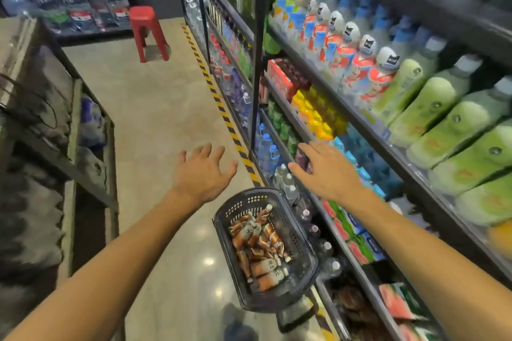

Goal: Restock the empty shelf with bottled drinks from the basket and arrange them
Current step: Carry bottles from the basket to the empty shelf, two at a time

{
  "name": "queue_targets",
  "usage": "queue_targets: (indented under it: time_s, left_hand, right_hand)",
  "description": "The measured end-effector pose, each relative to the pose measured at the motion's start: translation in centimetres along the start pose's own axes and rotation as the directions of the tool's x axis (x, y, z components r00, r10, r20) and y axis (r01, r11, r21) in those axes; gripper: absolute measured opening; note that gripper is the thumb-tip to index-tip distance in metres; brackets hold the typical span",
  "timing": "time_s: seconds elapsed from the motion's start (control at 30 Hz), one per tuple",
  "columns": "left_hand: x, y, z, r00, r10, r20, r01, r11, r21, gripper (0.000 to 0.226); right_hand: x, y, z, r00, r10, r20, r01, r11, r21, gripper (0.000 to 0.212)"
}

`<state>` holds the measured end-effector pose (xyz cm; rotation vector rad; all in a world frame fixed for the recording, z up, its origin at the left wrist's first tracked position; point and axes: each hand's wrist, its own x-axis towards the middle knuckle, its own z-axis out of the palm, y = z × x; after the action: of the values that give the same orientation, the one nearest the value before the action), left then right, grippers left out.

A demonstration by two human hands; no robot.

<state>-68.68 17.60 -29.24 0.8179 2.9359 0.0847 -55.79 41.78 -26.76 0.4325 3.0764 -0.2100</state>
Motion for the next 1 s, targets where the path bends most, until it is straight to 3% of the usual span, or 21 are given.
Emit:
queue_targets:
  time_s: [0.3, 0.43, 0.57, 0.67, 1.0]
  left_hand:
    - [5.9, 1.5, 11.9, 0.989, 0.006, 0.149, -0.01, 1.0, 0.028, 0.071]
    - [7.3, 2.2, 19.6, 0.971, -0.025, 0.238, 0.019, 0.999, 0.027, 0.077]
    - [8.1, 3.8, 29.0, 0.939, -0.022, 0.343, 0.024, 1.0, -0.003, 0.074]
    - [9.2, 4.9, 36.3, 0.916, -0.03, 0.4, 0.043, 0.999, -0.022, 0.076]
    - [12.6, 4.3, 63.0, 0.869, -0.032, 0.494, 0.033, 0.999, 0.007, 0.075]
  right_hand:
    - [5.4, 4.7, 11.7, 0.988, -0.003, 0.156, 0.002, 1.0, 0.007, 0.083]
    - [6.9, 7.2, 19.4, 0.984, -0.021, 0.179, 0.006, 0.996, 0.089, 0.064]
    - [8.1, 8.9, 28.1, 0.964, 0.014, 0.267, -0.03, 0.998, 0.055, 0.082]
    - [8.9, 10.1, 35.8, 0.92, 0.022, 0.391, -0.058, 0.995, 0.081, 0.078]
    - [9.2, 12.8, 61.8, 0.826, 0.071, 0.559, -0.16, 0.981, 0.111, 0.08]
